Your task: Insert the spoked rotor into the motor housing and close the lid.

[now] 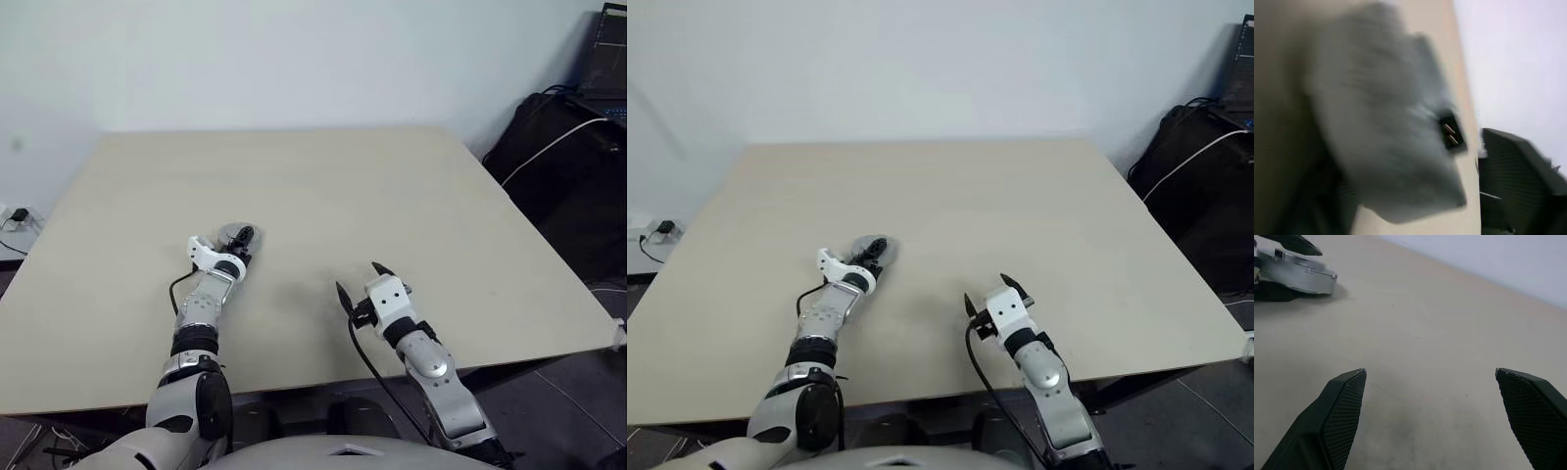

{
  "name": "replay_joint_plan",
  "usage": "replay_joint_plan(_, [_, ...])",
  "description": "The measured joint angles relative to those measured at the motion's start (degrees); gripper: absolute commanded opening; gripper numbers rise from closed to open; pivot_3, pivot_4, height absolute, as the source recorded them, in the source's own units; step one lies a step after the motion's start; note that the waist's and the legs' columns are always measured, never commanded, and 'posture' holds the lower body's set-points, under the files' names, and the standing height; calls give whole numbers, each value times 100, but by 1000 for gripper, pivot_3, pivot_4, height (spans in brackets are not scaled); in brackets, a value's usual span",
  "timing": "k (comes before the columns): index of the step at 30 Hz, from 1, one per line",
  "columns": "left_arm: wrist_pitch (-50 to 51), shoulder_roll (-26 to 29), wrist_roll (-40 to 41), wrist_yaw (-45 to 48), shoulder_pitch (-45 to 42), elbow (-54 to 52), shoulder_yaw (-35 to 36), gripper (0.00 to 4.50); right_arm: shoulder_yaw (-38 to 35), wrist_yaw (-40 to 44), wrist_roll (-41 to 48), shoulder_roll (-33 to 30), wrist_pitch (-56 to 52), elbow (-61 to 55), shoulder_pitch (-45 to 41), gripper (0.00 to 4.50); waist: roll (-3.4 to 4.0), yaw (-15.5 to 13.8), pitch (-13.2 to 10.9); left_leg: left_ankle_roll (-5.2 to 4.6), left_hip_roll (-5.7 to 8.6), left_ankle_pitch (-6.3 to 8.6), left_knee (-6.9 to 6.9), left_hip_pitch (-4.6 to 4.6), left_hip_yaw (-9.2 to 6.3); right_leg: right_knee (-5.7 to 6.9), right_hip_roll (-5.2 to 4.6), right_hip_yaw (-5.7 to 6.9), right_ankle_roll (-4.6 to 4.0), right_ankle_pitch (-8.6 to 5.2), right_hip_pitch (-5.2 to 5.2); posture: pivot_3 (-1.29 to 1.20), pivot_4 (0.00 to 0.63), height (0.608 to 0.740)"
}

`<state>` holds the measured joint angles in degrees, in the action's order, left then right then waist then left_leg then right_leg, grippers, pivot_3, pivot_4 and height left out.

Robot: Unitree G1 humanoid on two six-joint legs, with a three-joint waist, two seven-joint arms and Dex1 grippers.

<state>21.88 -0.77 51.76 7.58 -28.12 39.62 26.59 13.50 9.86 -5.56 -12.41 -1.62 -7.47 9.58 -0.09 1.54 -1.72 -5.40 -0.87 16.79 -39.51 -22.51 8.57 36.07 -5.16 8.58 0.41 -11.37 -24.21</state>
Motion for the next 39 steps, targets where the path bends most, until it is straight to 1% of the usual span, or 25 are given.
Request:
replay_joint_plan(4, [379,31,-18,-136,248,-426,-16,4491,-14,15,-13,32,-38,-4,57,4500,-3,21,19,0,0,0,0,6,-1,4,-10,-2,-3,-1,0,0,0,740])
replay_joint_plan(8, [998,129,-17,-307,799,-1284,-137,4491,-75,64,42,103,-270,-25,97,4500,-7,61,53,1,-1,1,7,10,-2,9,-10,-3,-12,-6,-1,0,0,740])
replay_joint_plan(10, [1309,190,-26,-411,1166,-1748,-234,4491,-90,106,66,150,-408,-97,140,4500,3,69,69,1,-2,1,16,28,-1,11,-11,-5,-19,-10,9,0,0,740])
replay_joint_plan(12, [1623,360,-173,-453,1711,-2444,-507,4491,-107,128,154,211,-565,-236,242,4500,16,89,83,6,-5,6,46,103,1,-1,-12,-4,-38,-27,63,0,0,740])
replay_joint_plan(13, [1657,400,-243,-449,1881,-2656,-613,4491,-117,131,166,227,-636,-268,255,4500,20,90,84,8,-8,8,52,121,1,-4,-12,-3,-41,-29,62,0,0,740])
replay_joint_plan(16, [1645,794,-874,-299,2643,-3565,-1338,4491,-184,200,307,267,-936,-468,325,4500,37,109,91,14,-16,12,67,149,5,-2,-12,-5,-50,-34,74,0,0,740])
replay_joint_plan(17, [1603,845,-1027,-234,2797,-3746,-1451,4491,-222,234,371,269,-1015,-495,339,4500,45,103,95,12,-18,14,69,150,5,-2,-12,-4,-52,-35,73,0,0,740])
replay_joint_plan(19, [1302,941,-1456,-139,3174,-4076,-1761,4491,-304,247,468,326,-1156,-589,392,4500,61,104,98,4,-21,20,75,150,5,0,-12,-5,-57,-38,67,0,0,740])
replay_joint_plan(22, [582,985,-2135,-24,3654,-4367,-2116,4491,-418,219,626,439,-1284,-744,501,4500,63,95,96,15,-22,14,101,149,6,0,-13,-5,-71,-46,54,0,0,740])
replay_joint_plan(26, [-1017,953,-3509,-291,4263,-4402,-2394,4491,-763,-169,656,694,-1239,-827,560,4500,59,-13,77,40,-21,-1,144,145,7,-4,-15,-4,-90,-58,32,0,0,740])
replay_joint_plan(28, [-1721,864,-3977,-425,4366,-4399,-2484,4491,-862,-319,639,772,-1122,-837,612,4500,56,-119,72,49,-20,-6,153,130,6,-4,-18,0,-99,-63,14,0,0,740])
replay_joint_plan(30, [-2563,867,-4610,-575,4449,-4387,-2644,4491,-933,-543,565,891,-846,-856,757,4500,61,-169,76,75,-20,-22,158,94,6,-3,-18,2,-103,-65,-25,0,0,740])
replay_joint_plan(34, [-3471,613,-5074,-739,4544,-4155,-2788,4491,-1009,-807,398,948,-488,-855,1003,4500,62,-172,74,67,-20,-18,159,86,10,-5,-19,8,-104,-68,-33,0,0,740])
replay_joint_plan(36, [-3767,574,-5174,-746,4576,-4006,-2827,4491,-1063,-886,367,964,-398,-852,1076,4500,56,-166,68,65,-21,-17,156,86,10,-5,-18,11,-103,-68,-32,0,0,740])
replay_joint_plan(37, [-3920,545,-5189,-746,4585,-3940,-2830,4491,-1075,-920,349,967,-304,-852,1134,4500,57,-164,68,39,-22,-1,156,86,10,-5,-19,12,-103,-68,-31,0,0,740])
replay_joint_plan(39, [-4116,518,-5192,-746,4591,-3852,-2826,4491,-1083,-994,284,985,-151,-850,1205,4500,60,-159,65,37,-22,-1,152,87,9,-4,-19,13,-101,-68,-30,0,0,740])
